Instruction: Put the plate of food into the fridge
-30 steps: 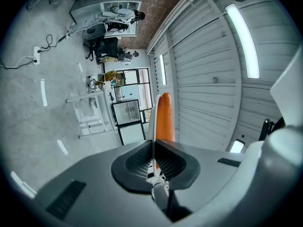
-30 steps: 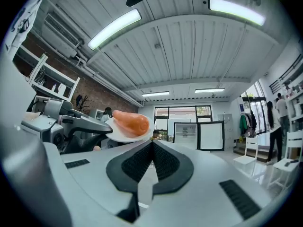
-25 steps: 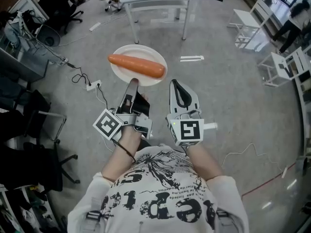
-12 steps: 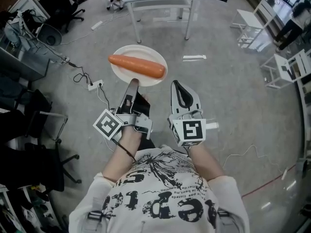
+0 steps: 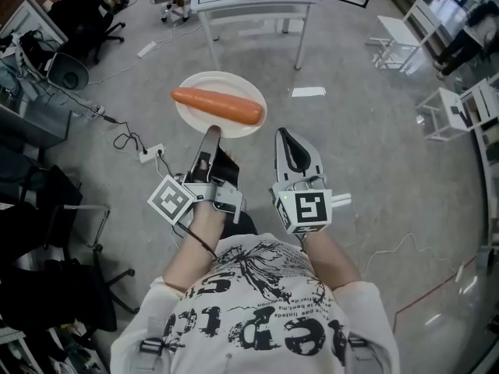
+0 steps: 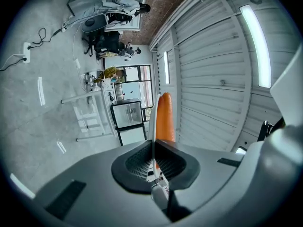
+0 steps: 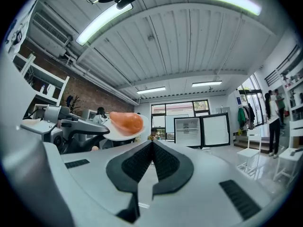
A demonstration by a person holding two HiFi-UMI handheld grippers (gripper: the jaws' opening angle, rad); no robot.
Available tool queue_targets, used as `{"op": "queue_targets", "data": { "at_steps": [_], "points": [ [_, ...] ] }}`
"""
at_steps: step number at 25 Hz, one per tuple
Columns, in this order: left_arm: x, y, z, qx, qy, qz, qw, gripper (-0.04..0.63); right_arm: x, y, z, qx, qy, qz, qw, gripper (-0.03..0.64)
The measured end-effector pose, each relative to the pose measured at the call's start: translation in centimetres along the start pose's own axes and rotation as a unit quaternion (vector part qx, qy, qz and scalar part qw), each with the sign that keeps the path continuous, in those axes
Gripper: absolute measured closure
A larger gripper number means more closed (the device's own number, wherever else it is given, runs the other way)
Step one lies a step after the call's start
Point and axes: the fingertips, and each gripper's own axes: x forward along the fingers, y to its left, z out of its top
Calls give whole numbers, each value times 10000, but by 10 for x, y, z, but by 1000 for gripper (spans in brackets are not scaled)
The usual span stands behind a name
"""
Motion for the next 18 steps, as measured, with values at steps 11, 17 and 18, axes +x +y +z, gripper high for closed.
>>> {"op": "queue_targets", "data": {
  "at_steps": [11, 17, 18],
  "points": [
    [99, 23, 98, 11, 547, -328, 9980, 572, 127, 0, 16, -152, 18, -665, 9977, 617],
    [135, 38, 127, -165, 683, -295, 9971, 572, 175, -5, 17, -144, 103, -749, 9970, 616],
    [141, 39, 129, -165, 698, -288, 9970, 572, 181, -7, 17, -149, 111, -744, 9971, 615]
  ]
}}
